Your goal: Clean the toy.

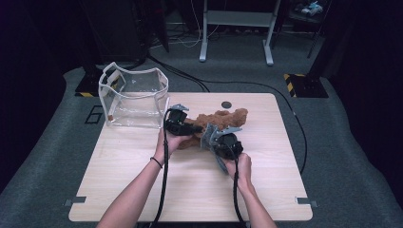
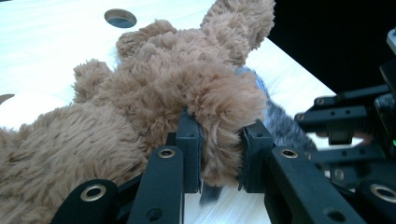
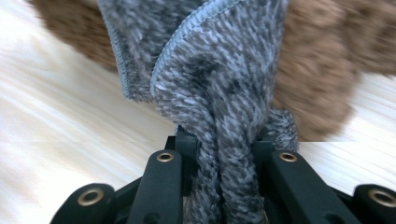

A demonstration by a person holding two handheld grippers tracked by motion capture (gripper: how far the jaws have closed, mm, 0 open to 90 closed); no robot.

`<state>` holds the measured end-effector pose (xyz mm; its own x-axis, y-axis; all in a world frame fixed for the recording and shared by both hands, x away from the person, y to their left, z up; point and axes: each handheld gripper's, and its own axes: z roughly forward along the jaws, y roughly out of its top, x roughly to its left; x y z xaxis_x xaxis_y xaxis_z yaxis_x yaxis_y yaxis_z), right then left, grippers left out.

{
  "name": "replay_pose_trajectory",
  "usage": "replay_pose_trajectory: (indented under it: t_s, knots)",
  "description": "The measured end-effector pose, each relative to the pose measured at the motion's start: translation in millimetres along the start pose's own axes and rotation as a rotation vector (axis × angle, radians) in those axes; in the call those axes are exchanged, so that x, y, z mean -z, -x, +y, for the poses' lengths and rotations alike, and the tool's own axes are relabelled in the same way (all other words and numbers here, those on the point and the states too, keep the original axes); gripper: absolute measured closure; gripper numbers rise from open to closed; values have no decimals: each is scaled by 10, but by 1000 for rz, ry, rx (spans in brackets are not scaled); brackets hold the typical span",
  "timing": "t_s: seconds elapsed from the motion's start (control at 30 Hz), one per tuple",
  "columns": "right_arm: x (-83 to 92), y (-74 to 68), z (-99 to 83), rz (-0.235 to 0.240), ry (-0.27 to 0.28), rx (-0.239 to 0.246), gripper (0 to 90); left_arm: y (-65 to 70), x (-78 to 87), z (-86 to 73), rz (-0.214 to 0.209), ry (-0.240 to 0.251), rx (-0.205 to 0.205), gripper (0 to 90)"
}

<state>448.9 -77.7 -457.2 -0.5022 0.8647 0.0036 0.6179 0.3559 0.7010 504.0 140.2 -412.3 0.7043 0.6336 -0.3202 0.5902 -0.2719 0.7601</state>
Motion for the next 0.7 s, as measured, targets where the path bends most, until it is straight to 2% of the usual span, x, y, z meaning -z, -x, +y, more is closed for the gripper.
replay_pose_trajectory:
  t_s: [0.07,0.1,0.13,0.17,0.23,0.3,0.33,0.37,0.4,0.53,0.7]
  knots:
    - [36,126,-35,-49,-6,-29,739,-11,-6,11,-8,-7,3,740]
    - [36,126,-35,-49,-6,-29,739,-11,-6,11,-8,-7,3,740]
    - [66,250,-73,-78,-14,-77,739,-12,-15,26,-12,-9,5,739]
    - [82,292,-92,-82,-12,-94,739,-12,-15,26,-12,-9,5,740]
    - [117,316,-122,-75,4,-88,739,-5,-35,52,-11,-20,0,739]
    - [160,224,-129,-52,15,-81,739,-3,-43,63,-11,-24,7,739]
    - [167,169,-124,-34,24,-53,739,-3,-43,63,-11,-24,7,738]
    - [167,169,-124,-34,24,-53,739,-1,-48,67,-12,-25,10,738]
    - [160,15,-98,4,29,-28,738,0,-54,76,-11,-28,7,737]
    - [32,-253,-37,67,34,35,736,-5,-48,89,-9,-37,3,736]
    - [-112,-443,25,129,58,46,734,-16,-42,80,-12,-32,26,735]
